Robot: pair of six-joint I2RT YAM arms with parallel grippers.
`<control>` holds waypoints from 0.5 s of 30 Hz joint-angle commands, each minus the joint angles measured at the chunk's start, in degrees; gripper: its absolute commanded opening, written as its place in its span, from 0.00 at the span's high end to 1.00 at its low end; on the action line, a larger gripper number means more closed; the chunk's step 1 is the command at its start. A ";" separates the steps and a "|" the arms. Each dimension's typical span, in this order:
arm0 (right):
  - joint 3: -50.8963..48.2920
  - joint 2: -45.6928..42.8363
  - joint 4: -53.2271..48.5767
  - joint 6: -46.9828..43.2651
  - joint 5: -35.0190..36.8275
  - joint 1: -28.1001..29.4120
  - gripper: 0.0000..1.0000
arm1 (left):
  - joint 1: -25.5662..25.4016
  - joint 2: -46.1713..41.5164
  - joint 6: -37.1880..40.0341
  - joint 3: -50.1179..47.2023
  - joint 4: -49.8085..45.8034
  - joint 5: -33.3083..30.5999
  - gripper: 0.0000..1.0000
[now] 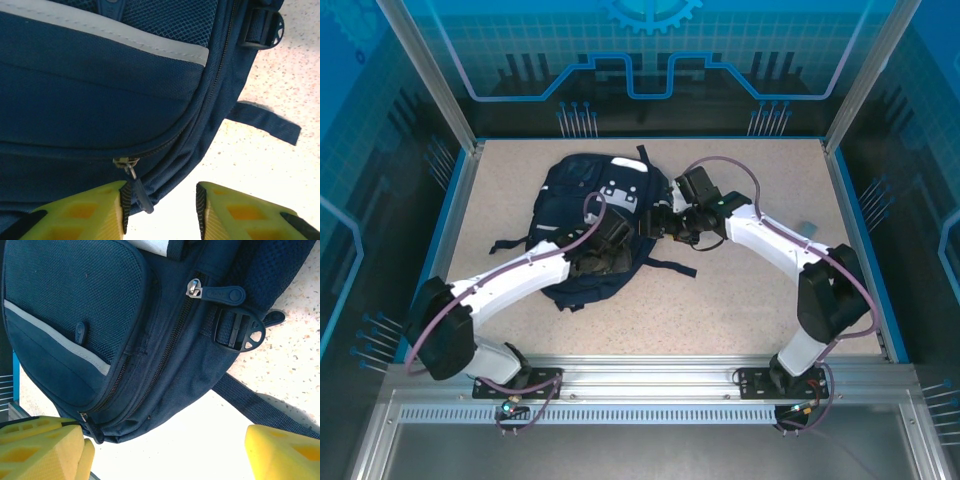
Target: Pack books, pencil case, and school supplies into a backpack
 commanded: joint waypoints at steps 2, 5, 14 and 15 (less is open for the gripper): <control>1.59 1.13 -1.95 0.37 0.69 -0.68 0.16 | -0.96 2.98 1.36 2.91 -3.74 -4.03 0.64; 1.75 1.26 -2.40 0.11 1.02 -0.72 0.17 | -1.05 4.53 1.23 3.25 -4.67 -4.90 0.68; 2.26 2.38 -2.78 0.49 0.98 -0.76 0.18 | -1.03 3.67 1.16 3.00 -6.02 -8.64 0.85; 2.36 2.48 -2.82 0.52 1.00 -0.83 0.18 | -1.01 3.27 1.27 2.87 -6.01 -8.87 0.87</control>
